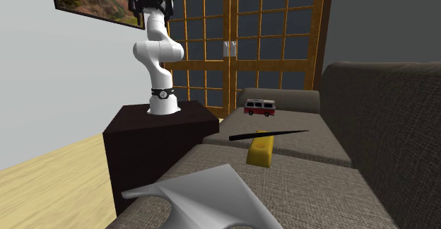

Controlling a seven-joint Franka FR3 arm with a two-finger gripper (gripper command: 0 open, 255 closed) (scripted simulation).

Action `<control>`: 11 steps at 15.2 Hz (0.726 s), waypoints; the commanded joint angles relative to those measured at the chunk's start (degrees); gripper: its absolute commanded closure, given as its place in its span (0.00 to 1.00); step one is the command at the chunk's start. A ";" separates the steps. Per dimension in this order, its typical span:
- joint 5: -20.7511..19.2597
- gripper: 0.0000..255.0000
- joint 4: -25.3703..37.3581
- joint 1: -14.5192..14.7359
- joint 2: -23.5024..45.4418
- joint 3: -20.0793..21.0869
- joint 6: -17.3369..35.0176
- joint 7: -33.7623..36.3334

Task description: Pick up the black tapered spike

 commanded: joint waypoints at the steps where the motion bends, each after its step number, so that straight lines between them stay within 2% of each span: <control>1: 0.00 0.00 0.00 0.00 0.00 0.00 0.00 0.00; 11: 2.56 0.00 -8.57 6.04 9.35 2.24 22.60 -4.44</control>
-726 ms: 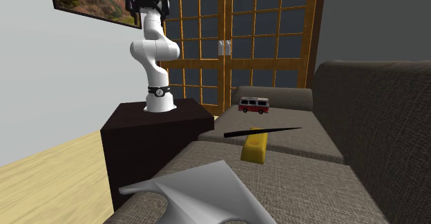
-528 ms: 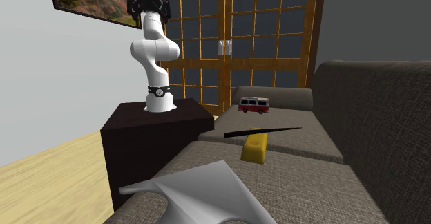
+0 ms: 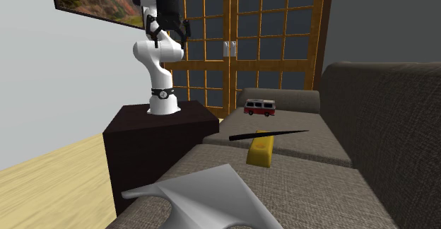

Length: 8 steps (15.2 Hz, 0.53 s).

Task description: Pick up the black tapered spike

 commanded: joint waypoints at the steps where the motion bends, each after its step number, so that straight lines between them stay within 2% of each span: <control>1: 0.50 0.00 -1.30 1.21 2.38 0.49 4.83 -1.01; 8: 2.15 0.00 -2.50 5.35 13.47 2.62 20.48 -4.31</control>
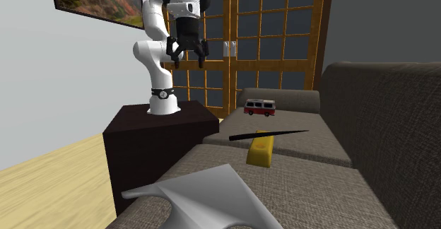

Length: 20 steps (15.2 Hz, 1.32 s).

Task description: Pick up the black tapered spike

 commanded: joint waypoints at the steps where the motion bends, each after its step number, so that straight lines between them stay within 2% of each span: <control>1: 0.32 0.00 0.28 1.03 3.86 0.50 4.71 -1.20; 11: 0.58 0.00 5.20 5.78 22.97 4.36 23.73 -5.10; 20: -4.50 0.00 14.54 9.90 40.42 6.91 35.94 -5.47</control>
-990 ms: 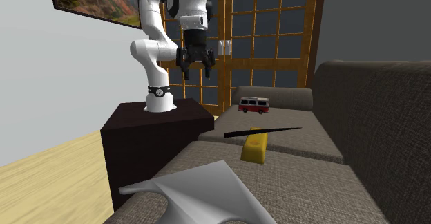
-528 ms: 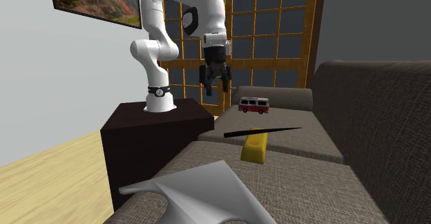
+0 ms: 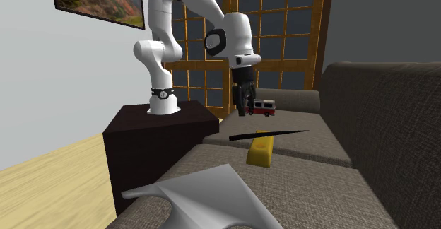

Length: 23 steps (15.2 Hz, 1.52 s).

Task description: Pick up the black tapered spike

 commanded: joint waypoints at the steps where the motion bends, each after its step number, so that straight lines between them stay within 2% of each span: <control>1: -1.52 0.00 2.42 1.14 3.58 0.22 2.18 0.04; 6: -5.53 0.00 9.52 4.98 12.80 -0.25 6.48 0.51; 16: -6.91 0.00 11.13 6.56 18.66 -1.97 10.89 1.48; 17: -6.91 1.00 10.89 6.57 18.47 -1.96 10.94 1.51; 23: -6.91 1.00 10.85 6.55 18.43 -1.96 10.95 1.50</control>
